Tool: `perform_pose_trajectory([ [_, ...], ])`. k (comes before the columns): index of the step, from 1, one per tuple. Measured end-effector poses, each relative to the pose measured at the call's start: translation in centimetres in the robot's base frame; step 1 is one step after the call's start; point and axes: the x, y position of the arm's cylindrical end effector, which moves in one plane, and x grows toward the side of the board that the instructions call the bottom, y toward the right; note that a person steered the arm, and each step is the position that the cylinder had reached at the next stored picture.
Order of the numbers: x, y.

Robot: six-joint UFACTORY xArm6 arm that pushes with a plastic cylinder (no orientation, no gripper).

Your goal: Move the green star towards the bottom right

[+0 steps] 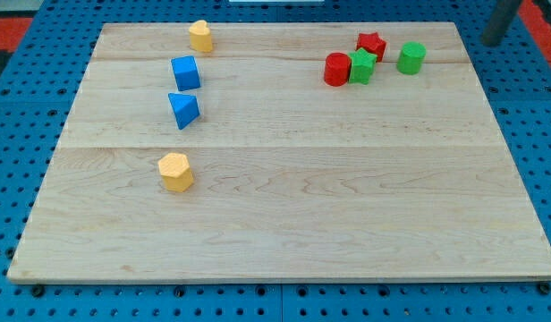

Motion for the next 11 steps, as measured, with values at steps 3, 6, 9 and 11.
perform_pose_trajectory([
  [3, 4.0, -13.5],
  [6, 3.3, -18.7],
  [9, 10.1, -18.6],
  [11, 14.3, -17.9],
])
